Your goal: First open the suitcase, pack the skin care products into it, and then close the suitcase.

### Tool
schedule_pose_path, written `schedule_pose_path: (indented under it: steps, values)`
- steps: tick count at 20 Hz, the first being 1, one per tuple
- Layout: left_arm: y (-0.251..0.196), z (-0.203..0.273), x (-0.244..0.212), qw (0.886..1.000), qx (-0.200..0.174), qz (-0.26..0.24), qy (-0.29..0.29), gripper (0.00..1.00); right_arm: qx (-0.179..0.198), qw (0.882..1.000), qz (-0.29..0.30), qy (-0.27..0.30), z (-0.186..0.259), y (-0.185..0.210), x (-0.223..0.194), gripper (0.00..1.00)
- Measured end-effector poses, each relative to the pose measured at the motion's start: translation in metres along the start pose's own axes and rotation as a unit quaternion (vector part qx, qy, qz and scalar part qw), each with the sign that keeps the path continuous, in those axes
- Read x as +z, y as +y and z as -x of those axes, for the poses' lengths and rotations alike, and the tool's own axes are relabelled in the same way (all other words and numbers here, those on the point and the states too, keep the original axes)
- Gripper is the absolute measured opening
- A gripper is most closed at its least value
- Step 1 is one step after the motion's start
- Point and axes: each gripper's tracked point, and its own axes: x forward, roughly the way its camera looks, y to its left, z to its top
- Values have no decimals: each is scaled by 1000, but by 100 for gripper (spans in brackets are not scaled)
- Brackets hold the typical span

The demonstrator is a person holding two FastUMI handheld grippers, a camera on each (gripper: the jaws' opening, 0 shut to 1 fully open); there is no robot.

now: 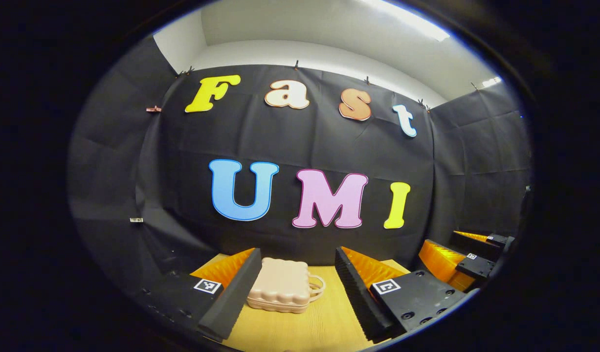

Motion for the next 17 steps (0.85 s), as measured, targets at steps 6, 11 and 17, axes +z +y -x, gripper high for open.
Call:
schedule_pose_path:
  steps: [6, 11, 17]
  values:
    - [16, -7, 0, 1000, 4, -11, -6, 96, 16, 999, 24, -28, -3, 23, 10, 98]
    - [15, -15, -2, 1000, -7, -24, -5, 96, 22, 999, 30, -33, -9, 32, 11, 98]
    - [16, -23, -4, 999, -9, -38, -9, 96, 11, 999, 45, -20, -11, 28, 3, 98]
